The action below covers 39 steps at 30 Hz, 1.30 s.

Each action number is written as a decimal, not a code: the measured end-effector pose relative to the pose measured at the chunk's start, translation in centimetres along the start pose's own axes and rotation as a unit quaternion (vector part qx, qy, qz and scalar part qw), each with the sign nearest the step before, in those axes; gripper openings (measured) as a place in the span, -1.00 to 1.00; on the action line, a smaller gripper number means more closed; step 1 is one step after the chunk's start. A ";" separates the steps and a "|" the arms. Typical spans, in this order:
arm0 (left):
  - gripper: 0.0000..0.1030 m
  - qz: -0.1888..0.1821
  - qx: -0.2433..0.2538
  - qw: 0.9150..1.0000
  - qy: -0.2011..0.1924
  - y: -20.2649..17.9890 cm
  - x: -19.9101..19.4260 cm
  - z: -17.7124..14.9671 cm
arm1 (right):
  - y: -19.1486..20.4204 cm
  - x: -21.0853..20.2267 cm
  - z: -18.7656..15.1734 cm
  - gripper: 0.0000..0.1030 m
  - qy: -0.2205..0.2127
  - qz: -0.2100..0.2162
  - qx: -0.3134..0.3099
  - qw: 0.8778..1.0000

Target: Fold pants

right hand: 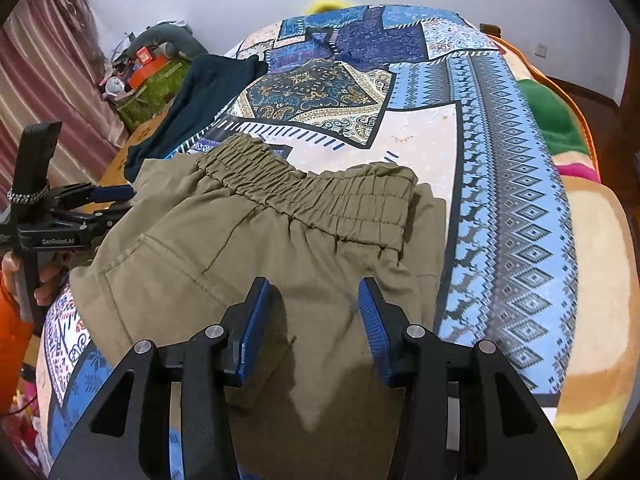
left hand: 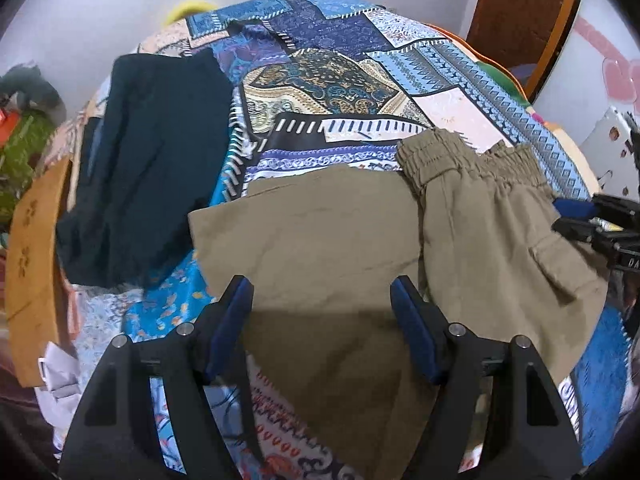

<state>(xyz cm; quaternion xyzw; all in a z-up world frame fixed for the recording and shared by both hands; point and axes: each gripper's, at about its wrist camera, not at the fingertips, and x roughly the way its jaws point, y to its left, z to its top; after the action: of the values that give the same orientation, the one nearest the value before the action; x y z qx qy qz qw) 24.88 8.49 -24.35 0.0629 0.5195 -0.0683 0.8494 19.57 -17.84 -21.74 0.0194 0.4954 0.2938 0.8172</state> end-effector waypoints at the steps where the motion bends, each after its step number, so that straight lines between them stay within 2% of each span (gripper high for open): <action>1: 0.48 0.009 0.000 1.000 0.000 0.2 -0.1 -0.2 | 0.0 -0.1 -0.1 -0.19 -0.001 -0.006 -0.004 1.000; 3: 0.63 0.039 -0.010 0.999 0.001 1.0 -0.3 -0.9 | 0.0 -0.7 -0.6 -0.19 -0.006 -0.016 -0.008 1.000; 7: 0.67 0.004 -0.074 0.997 0.006 4.2 -1.0 -3.0 | -1.0 -1.5 -1.4 -0.19 -0.004 -0.028 0.002 1.000; 9: 0.67 0.000 -0.090 0.996 0.005 5.0 -1.4 -3.6 | -1.3 -1.8 -2.0 -0.18 0.001 -0.050 0.000 0.999; 15: 0.66 0.020 -0.084 0.996 0.001 5.0 -2.8 -4.4 | -2.9 -2.9 -2.8 -0.13 0.001 -0.041 0.043 0.998; 22: 0.53 -0.025 -0.098 0.995 -0.007 4.5 -3.3 -2.8 | -3.3 -1.9 -1.7 -0.13 0.009 -0.037 0.057 0.998; 27: 0.38 -0.052 -0.114 0.992 0.036 4.4 -0.3 -1.4 | -3.5 -0.4 -0.6 -0.05 0.017 -0.029 0.065 0.997; 33: 0.38 -0.080 -0.116 0.989 0.038 4.1 0.9 -0.1 | -4.4 0.8 0.2 0.04 0.024 -0.010 0.075 0.997; 36: 0.37 -0.076 -0.107 0.991 0.037 3.6 1.5 0.5 | -4.6 1.6 0.4 0.05 0.028 0.004 0.080 0.996; 39: 0.13 -0.072 -0.102 0.992 0.028 3.2 1.6 0.9 | -4.7 2.0 0.7 -0.02 0.027 0.011 0.082 0.996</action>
<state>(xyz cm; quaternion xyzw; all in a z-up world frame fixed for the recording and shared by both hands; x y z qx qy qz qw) 27.00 11.38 -25.24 -0.0594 0.5507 -0.0740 0.8293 22.98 -20.59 -24.52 0.0834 0.5395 0.2614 0.7960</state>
